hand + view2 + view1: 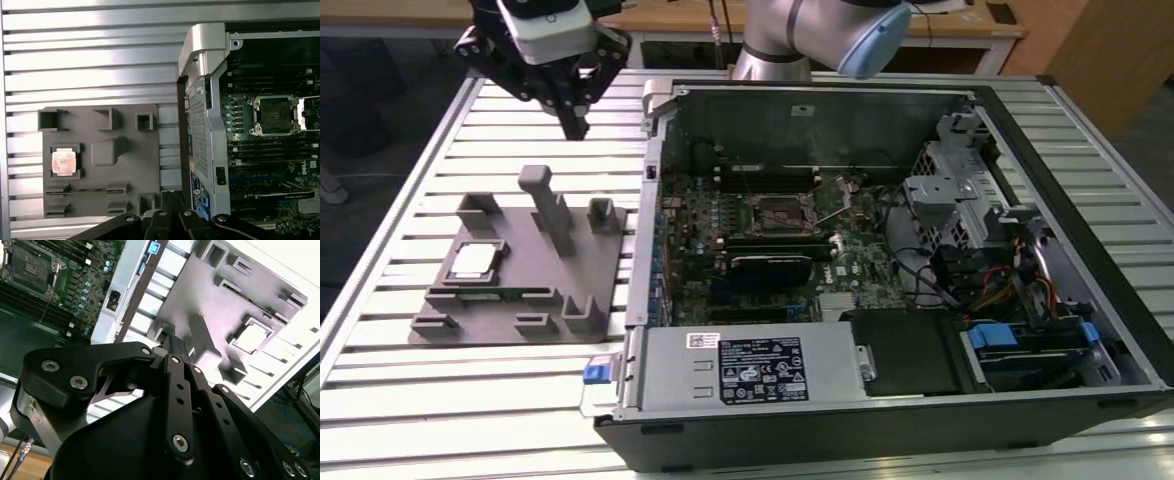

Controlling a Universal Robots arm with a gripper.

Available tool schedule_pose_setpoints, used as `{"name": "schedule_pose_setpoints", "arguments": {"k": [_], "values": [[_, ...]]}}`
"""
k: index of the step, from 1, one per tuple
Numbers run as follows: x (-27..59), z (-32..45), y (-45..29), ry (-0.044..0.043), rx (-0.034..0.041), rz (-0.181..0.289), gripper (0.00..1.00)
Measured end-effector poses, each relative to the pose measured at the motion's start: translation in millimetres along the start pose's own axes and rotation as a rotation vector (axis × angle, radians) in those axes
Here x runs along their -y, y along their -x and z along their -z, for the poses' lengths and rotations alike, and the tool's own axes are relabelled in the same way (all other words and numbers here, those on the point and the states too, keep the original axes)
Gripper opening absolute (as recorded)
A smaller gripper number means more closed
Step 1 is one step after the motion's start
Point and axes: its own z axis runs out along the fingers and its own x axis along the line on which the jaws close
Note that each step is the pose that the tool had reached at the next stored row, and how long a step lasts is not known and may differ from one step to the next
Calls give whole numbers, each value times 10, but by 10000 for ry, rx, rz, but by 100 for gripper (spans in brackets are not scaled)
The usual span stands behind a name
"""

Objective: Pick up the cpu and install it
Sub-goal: 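Reach for the cpu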

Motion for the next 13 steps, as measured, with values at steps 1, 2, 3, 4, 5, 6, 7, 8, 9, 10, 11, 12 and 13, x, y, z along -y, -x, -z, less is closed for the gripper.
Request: {"name": "schedule_pose_setpoints", "arguments": {"k": [1, 2, 3, 4, 5, 6, 7, 8, 9, 10, 11, 12, 13], "values": [[2, 0, -12, 0, 0, 0, 11], [3, 1, -24, 0, 0, 0, 11], [5, 1, -35, 0, 0, 0, 11], [7, 1, -46, 0, 0, -1, 11], [9, 2, -57, 0, 1, 0, 11], [11, 2, -69, 0, 0, 0, 11], [13, 2, -81, 0, 0, 0, 11], [14, 3, -93, 0, 0, -1, 11], [16, 3, -105, 0, 0, 0, 11], [18, 4, -118, -1, 0, 0, 11], [19, 4, -130, -1, -1, -1, 11], [21, 4, -143, 0, 0, -1, 11], [22, 5, -155, 0, 0, -1, 11]]}}
